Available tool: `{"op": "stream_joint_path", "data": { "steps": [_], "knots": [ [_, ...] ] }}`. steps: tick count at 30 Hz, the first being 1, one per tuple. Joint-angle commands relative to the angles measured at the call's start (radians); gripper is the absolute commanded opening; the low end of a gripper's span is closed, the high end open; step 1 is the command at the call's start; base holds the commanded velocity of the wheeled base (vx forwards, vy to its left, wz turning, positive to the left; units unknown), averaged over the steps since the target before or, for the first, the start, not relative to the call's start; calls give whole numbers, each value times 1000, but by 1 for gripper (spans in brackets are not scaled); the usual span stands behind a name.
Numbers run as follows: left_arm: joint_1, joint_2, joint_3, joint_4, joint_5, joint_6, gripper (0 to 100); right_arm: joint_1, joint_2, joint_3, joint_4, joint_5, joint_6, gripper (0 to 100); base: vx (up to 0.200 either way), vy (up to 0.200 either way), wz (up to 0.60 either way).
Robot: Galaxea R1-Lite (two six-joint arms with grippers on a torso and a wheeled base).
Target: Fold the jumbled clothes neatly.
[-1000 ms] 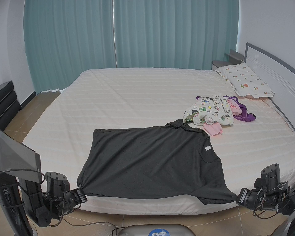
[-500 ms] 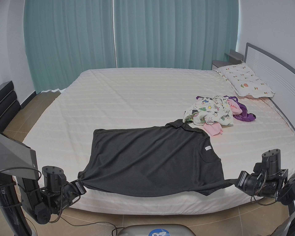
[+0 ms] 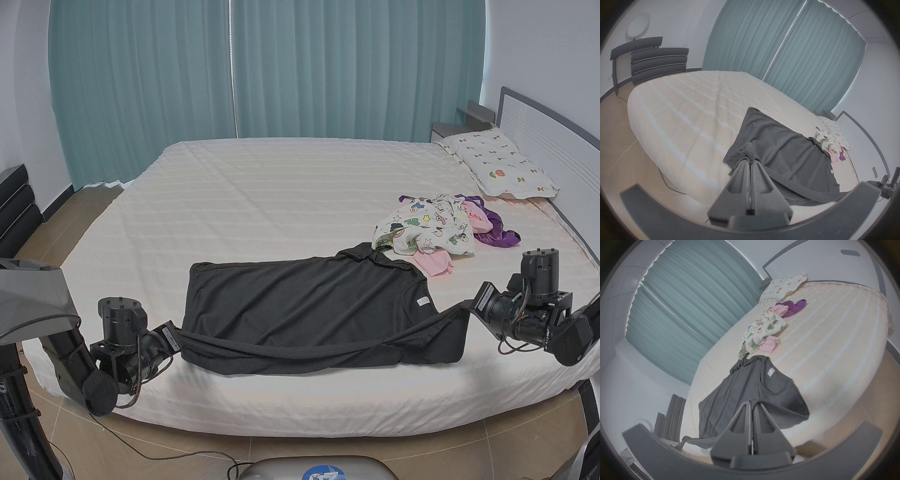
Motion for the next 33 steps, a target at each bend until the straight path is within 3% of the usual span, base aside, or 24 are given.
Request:
{"op": "stream_joint_path", "data": {
  "steps": [1,7,17,23,33],
  "knots": [
    [28,52,-179,139,1,-53,0,-18,177,-153,-4,-4,5,0,0,0,0],
    [62,128,-328,272,-1,-106,0,-18,269,-278,-4,-10,5,0,0,0,0],
    [94,236,-488,370,-4,-180,0,-17,382,-413,-5,-11,6,0,0,0,0],
    [83,241,-532,387,-71,-188,0,-6,394,-420,-24,-11,5,0,0,0,0],
    [78,302,-635,427,-71,-189,0,-8,387,-391,-51,-11,3,0,0,0,0]
  ]
}}
